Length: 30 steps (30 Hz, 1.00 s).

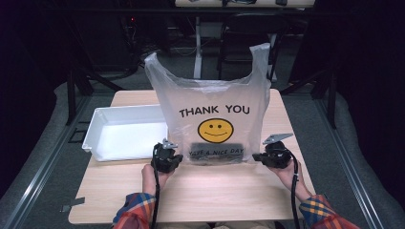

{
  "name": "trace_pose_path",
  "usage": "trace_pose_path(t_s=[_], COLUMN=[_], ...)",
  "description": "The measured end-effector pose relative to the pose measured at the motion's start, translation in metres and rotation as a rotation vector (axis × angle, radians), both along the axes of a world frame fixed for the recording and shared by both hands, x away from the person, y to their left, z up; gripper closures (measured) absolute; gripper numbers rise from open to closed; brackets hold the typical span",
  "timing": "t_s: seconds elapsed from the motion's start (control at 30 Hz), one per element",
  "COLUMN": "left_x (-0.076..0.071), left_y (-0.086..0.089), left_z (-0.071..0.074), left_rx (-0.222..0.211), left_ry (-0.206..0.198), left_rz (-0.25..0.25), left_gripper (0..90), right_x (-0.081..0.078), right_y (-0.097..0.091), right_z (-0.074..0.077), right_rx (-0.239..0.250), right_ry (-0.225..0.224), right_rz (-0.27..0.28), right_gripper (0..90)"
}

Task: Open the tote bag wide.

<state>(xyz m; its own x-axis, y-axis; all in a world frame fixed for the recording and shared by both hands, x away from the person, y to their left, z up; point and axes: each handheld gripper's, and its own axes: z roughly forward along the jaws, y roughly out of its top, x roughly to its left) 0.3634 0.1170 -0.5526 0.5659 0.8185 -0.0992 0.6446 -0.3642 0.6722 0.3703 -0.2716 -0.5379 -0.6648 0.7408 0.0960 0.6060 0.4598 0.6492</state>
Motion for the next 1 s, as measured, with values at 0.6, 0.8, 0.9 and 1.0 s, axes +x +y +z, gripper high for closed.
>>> trace_pose_path(t_s=[0.6, 0.8, 0.9, 1.0], left_x=[0.003, 0.003, 0.003, 0.003], left_y=[-0.002, -0.001, -0.002, -0.002], left_z=[-0.007, -0.008, -0.008, -0.007], left_rx=[0.05, 0.048, 0.057, 0.059], left_ry=[0.062, 0.065, 0.064, 0.066], left_rz=[-0.024, -0.024, -0.025, -0.025], left_gripper=[89.1, 88.9, 88.7, 84.7], right_x=[0.013, -0.006, -0.01, -0.006], right_y=[-0.008, -0.01, -0.009, -0.01], right_z=[-0.011, 0.028, 0.035, 0.031], right_rx=[-0.04, 0.027, 0.035, 0.056], right_ry=[0.087, -0.075, -0.132, -0.134], right_rz=[-0.028, 0.014, 0.001, -0.01], right_gripper=[67.3, 57.0, 70.1, 82.0])
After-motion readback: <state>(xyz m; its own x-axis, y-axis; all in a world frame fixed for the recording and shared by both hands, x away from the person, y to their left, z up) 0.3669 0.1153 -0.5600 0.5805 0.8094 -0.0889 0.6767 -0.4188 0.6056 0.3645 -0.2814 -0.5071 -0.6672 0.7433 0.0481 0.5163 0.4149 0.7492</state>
